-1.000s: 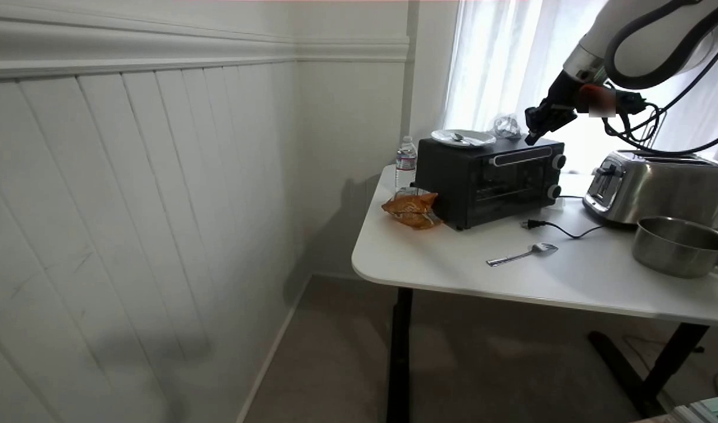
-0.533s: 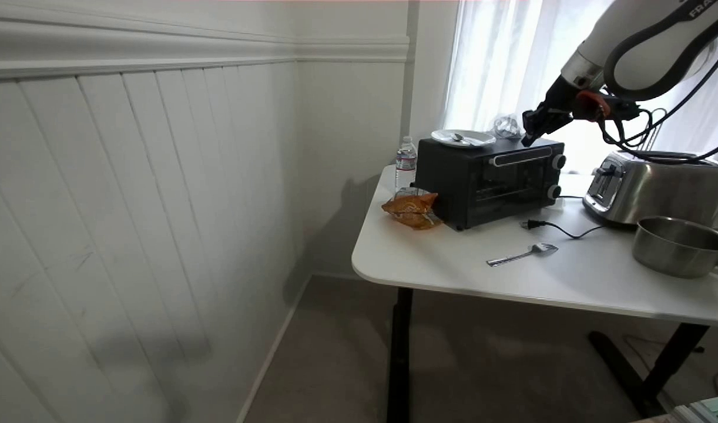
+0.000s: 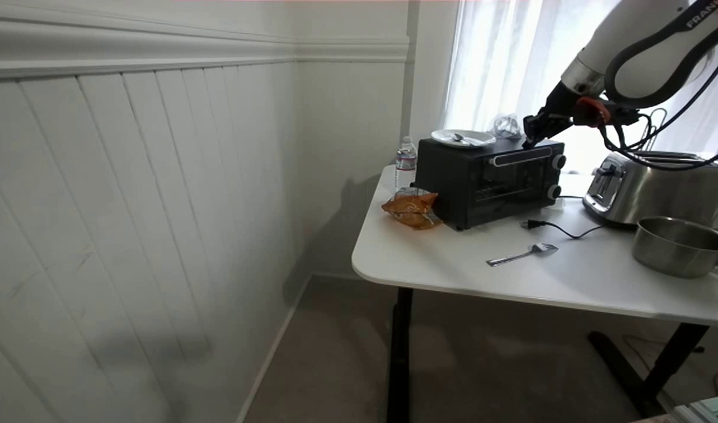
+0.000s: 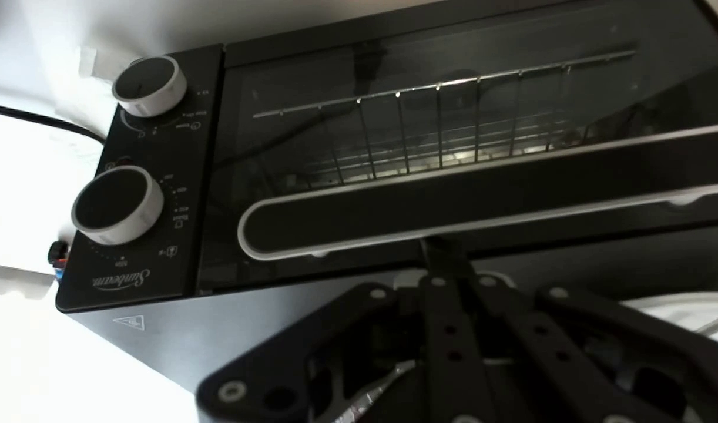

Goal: Open the oven door

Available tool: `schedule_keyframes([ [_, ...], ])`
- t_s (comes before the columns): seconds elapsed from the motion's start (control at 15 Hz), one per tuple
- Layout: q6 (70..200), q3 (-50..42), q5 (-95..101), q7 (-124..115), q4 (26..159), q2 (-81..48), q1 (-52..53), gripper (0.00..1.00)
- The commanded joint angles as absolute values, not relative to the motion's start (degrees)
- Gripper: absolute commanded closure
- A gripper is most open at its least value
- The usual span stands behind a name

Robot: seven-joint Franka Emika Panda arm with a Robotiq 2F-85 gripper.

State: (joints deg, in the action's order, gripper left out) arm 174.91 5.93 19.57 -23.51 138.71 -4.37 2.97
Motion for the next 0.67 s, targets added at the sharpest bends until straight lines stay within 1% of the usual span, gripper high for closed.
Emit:
schedule_keyframes([
  [0.0, 175.6, 5.2, 21.6, -24.6, 138.2, -5.5, 3.4, 1.00],
  [0.6, 166.2, 3.1, 23.6, -25.3, 139.1, -2.7, 2.9, 1.00],
])
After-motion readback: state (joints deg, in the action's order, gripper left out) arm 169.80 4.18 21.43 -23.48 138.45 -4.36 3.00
